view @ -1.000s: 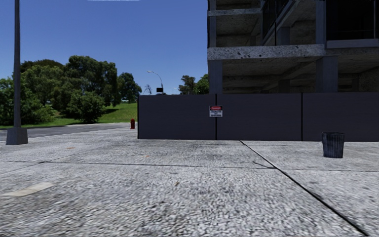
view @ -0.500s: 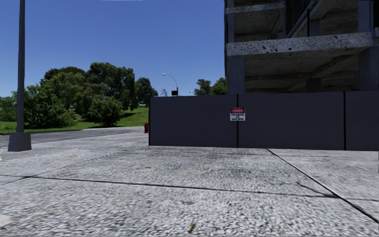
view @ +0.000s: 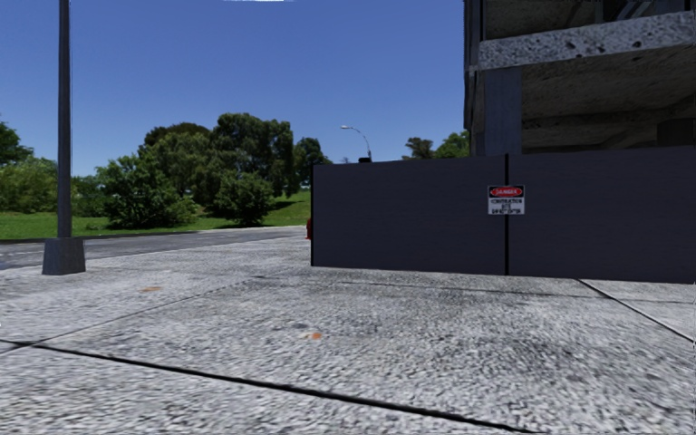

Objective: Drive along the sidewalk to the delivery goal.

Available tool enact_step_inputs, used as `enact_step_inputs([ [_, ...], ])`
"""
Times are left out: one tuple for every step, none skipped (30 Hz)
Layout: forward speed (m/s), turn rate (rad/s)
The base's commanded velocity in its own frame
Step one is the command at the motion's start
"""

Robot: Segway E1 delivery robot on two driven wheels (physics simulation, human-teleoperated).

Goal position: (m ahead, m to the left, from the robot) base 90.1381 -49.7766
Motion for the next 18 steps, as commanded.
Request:
enact_step_inputs([
  [1.71,0.49],
  [1.71,0.5],
  [1.71,0.5],
  [1.71,0.51],
  [1.71,0.51],
  [1.71,0.51],
  [1.71,0.51],
  [1.71,0.51],
  [1.71,0.51],
  [1.71,0.51],
  [1.72,0.51],
  [1.72,0.51],
  [1.74,0.51],
  [1.74,0.51],
  [1.78,0.51],
  [1.8,0.51],
  [1.81,0.51],
  [1.82,0.51],
])
